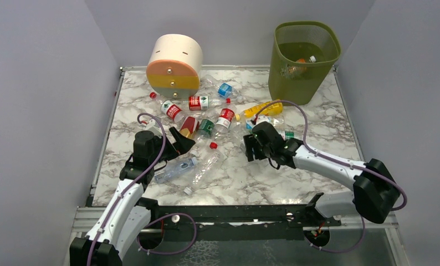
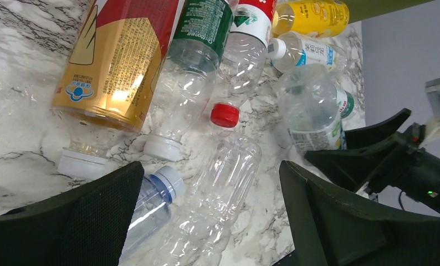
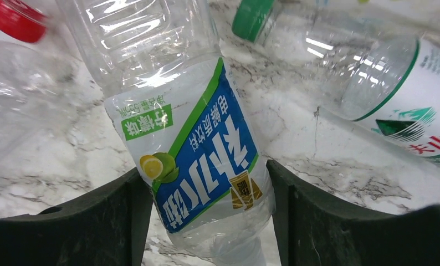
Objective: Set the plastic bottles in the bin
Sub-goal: Pick up the plastic bottle at the center of the board, then place the plastic bottle in the trash bin.
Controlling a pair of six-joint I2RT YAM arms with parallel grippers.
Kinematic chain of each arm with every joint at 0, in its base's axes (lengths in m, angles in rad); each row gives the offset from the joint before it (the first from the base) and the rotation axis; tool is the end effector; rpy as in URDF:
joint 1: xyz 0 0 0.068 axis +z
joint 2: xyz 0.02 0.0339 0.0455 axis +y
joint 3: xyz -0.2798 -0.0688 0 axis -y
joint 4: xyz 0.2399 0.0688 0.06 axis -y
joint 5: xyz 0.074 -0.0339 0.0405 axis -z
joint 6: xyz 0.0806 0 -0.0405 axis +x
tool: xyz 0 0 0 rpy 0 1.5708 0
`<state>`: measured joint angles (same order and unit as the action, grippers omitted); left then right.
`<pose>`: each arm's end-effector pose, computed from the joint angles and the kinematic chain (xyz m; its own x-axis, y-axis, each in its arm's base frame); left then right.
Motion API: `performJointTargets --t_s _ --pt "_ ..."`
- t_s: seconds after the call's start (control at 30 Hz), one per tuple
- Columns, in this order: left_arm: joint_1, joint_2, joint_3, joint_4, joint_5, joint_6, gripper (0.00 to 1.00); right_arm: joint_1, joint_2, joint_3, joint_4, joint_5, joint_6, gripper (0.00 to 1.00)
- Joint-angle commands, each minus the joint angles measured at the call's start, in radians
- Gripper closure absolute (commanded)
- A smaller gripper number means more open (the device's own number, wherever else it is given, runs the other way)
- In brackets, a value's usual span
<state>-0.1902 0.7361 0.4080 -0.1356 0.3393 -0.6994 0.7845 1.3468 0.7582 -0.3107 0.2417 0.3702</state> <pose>0.1847 -0.0629 0.2138 -0.6390 -0.4952 -0.5886 0.0774 0.7200 -0.6897 0.2156 0.1880 0.1838 -0.7266 -0.2289 -0.6478 -0.3407 0.9388 0.0504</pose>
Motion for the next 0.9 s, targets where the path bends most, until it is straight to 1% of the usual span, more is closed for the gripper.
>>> performJointTargets --t_s 0.0,0.23,0.4,0.63,0.73,0.87 --pt "-0.005 0.004 -0.012 0.036 -0.008 -0.007 0.01 0.006 -0.071 0.082 -0.035 -0.008 -0.008 0.29" --pt "-0.005 0.000 -0.008 0.035 -0.006 -0.007 0.01 0.004 -0.063 0.188 -0.055 0.055 -0.061 0.27" --pt "-0.006 -0.007 -0.008 0.031 -0.005 -0.009 0.01 -0.039 -0.037 0.270 -0.043 0.058 -0.100 0.26" --pt "-0.006 -0.020 0.000 0.017 -0.006 -0.007 0.01 -0.204 0.021 0.433 -0.016 -0.035 -0.150 0.26" --pt "-0.006 -0.025 -0.004 0.014 -0.005 -0.008 0.01 -0.284 0.061 0.546 -0.012 -0.057 -0.168 0.26" --pt "-0.007 -0.022 -0.008 0.018 -0.004 -0.012 0.01 -0.404 0.123 0.708 -0.006 -0.103 -0.152 0.26"
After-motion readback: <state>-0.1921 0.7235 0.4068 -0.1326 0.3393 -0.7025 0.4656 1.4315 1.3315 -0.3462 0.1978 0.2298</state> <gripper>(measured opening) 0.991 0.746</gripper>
